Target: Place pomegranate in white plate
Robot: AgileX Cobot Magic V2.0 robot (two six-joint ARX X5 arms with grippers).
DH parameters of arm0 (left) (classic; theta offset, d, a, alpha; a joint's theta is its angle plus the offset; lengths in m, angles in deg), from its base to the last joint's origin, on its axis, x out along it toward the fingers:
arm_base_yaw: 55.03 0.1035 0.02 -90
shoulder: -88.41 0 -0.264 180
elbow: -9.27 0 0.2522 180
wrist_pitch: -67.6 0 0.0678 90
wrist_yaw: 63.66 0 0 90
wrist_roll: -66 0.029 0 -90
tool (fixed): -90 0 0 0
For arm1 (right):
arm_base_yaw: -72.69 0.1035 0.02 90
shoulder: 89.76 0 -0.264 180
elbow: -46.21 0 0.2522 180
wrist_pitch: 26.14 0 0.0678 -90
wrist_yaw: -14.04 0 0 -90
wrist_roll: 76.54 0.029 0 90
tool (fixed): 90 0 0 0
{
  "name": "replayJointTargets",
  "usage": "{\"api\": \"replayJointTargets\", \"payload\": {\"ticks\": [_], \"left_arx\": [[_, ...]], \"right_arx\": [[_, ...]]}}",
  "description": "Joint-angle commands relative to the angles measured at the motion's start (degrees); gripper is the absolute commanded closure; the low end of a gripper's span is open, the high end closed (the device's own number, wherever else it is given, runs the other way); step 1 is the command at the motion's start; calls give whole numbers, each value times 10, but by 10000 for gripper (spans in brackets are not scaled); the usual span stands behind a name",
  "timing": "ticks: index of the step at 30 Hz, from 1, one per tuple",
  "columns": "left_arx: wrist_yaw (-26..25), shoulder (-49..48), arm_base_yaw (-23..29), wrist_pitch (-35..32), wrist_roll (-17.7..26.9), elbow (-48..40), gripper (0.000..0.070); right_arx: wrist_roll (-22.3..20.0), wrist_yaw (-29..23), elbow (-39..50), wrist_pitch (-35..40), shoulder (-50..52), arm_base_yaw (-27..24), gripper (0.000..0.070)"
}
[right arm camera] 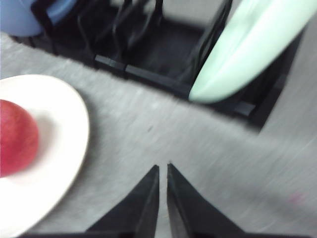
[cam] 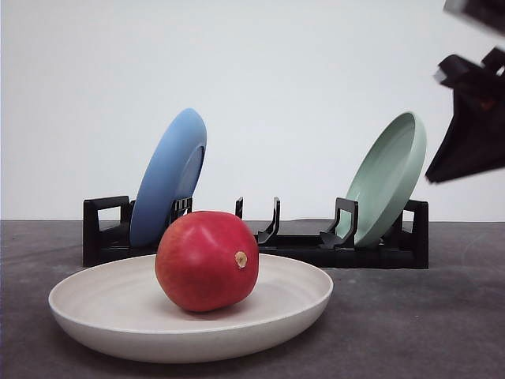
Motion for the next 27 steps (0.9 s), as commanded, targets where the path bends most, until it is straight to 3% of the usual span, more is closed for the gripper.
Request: {"api": "replayJointTargets", "payload": {"ticks": [1, 15, 23, 27], "left_arx": [[3, 0, 0, 0, 6, -6, 674], [3, 0, 0, 0, 6, -6, 674], [3, 0, 0, 0, 6, -6, 674], [3, 0, 0, 0, 6, -6, 674]], "right_arx": [[-55, -6, 3, 1, 22, -5, 678], [-57, -20, 124, 11, 262, -160, 678], [-56, -71, 183, 15, 362, -201, 678], [-50, -72, 215, 26, 407, -212, 678]]}}
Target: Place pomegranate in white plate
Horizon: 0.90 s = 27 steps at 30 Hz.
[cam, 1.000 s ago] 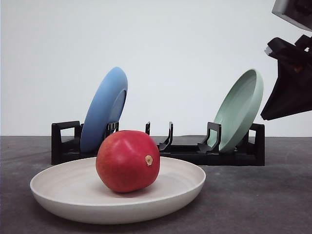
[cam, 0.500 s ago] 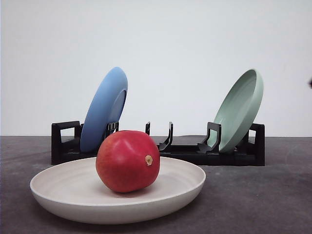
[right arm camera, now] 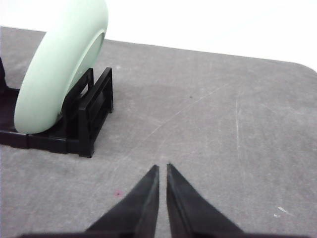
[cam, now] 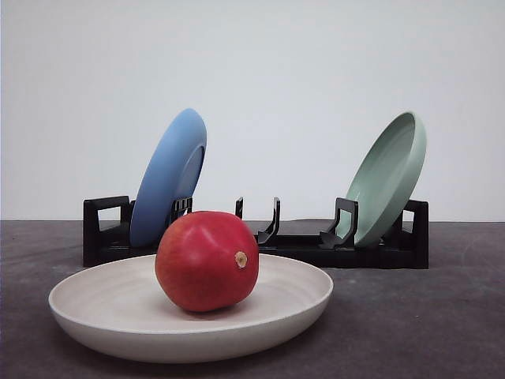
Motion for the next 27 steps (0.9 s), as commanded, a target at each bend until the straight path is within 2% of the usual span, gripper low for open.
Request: {"api": "replayJointTargets", "payload": {"ticks": [1, 5, 8, 27], "left_arx": [[3, 0, 0, 0, 6, -6, 674], [3, 0, 0, 0, 6, -6, 674], [3, 0, 0, 0, 6, -6, 674], [3, 0, 0, 0, 6, -6, 674]], "right_arx": [[7, -1, 16, 17, 16, -4, 678], [15, -1, 52, 47, 55, -14, 678], [14, -2, 53, 36, 78, -19, 678], [15, -1, 53, 58, 77, -21, 678]]}}
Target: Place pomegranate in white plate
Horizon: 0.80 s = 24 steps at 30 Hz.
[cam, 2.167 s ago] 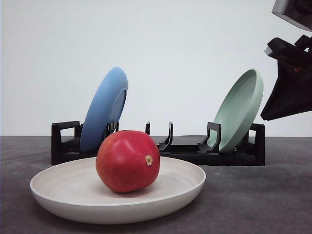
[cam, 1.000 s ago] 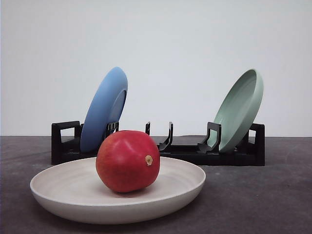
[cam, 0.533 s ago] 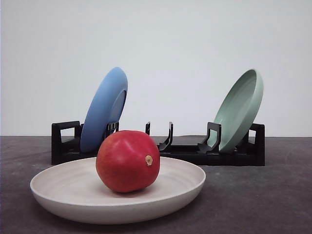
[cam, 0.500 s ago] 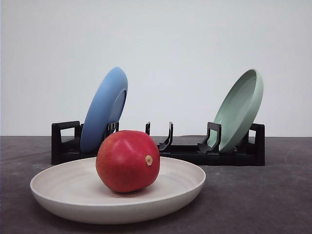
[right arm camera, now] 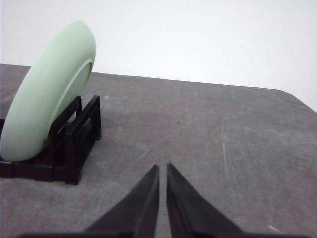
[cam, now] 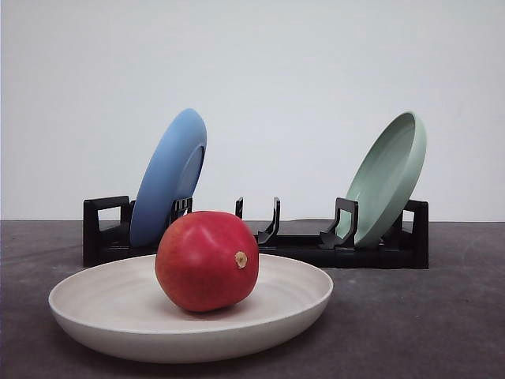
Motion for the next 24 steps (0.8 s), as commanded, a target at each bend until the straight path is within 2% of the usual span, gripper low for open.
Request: {"api": "replayJointTargets", "payload": {"ticks": [1, 24], "left_arx": [[3, 0, 0, 0, 6, -6, 674], [3, 0, 0, 0, 6, -6, 674]], "right_arx": [[9, 0, 2, 8, 0, -1, 678], [9, 0, 2, 8, 0, -1, 678]]}}
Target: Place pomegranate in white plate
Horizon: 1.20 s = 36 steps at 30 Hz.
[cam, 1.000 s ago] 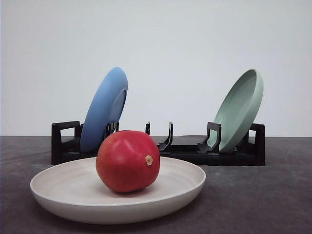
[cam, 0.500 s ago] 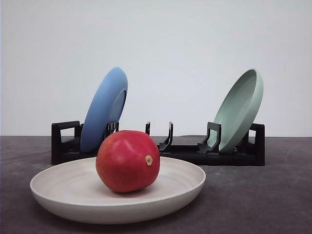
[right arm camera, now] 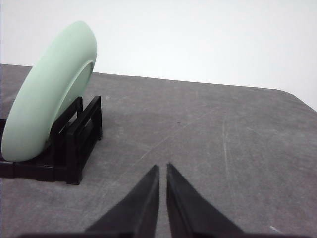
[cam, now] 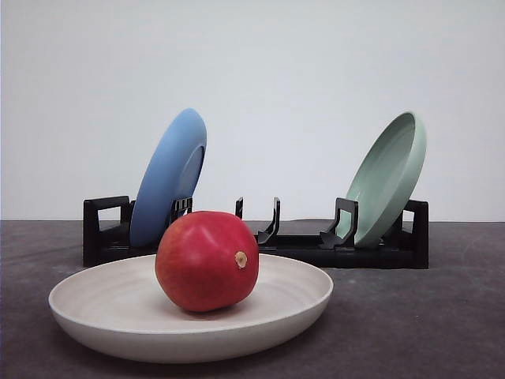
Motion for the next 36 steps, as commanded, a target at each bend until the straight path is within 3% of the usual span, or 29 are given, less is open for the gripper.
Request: {"api": "replayJointTargets", "payload": {"ticks": [1, 36], "left_arx": [[3, 0, 1, 0, 6, -6, 674], [3, 0, 1, 0, 6, -6, 674]], "right_arx": [[8, 0, 2, 8, 0, -1, 678], [8, 0, 2, 8, 0, -1, 678]]}}
